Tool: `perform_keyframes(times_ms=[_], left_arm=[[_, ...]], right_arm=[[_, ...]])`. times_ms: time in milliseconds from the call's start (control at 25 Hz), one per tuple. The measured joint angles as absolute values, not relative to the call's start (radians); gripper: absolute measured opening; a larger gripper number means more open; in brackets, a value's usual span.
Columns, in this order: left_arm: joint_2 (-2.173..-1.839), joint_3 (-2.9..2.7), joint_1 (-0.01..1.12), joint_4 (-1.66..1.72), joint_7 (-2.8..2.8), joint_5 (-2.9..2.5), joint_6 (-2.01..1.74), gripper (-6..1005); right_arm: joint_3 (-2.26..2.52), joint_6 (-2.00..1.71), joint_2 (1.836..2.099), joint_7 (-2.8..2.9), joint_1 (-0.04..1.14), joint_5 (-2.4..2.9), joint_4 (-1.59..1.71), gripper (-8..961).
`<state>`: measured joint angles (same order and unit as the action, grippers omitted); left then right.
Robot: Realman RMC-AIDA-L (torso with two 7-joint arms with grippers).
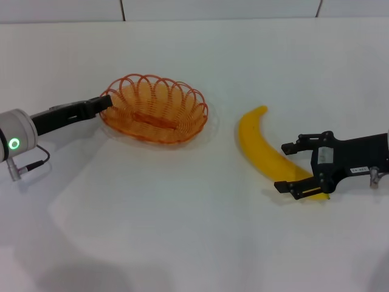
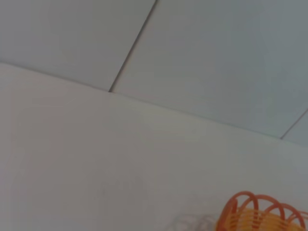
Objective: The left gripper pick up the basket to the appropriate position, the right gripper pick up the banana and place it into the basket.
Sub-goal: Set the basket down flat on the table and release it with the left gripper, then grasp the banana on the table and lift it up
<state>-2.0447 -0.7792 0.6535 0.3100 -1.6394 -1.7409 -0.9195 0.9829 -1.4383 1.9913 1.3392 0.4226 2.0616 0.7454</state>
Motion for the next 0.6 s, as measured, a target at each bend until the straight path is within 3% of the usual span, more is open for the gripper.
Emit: perform_keyframes(times_ms=[600], left_arm=[[-2.042, -0.78, 0.582, 0.4, -1.448, -1.63, -1.095, 490]], right_arm=[[0.98, -1.432, 1.995, 1.337, 0.425, 2.054, 0.75, 857]])
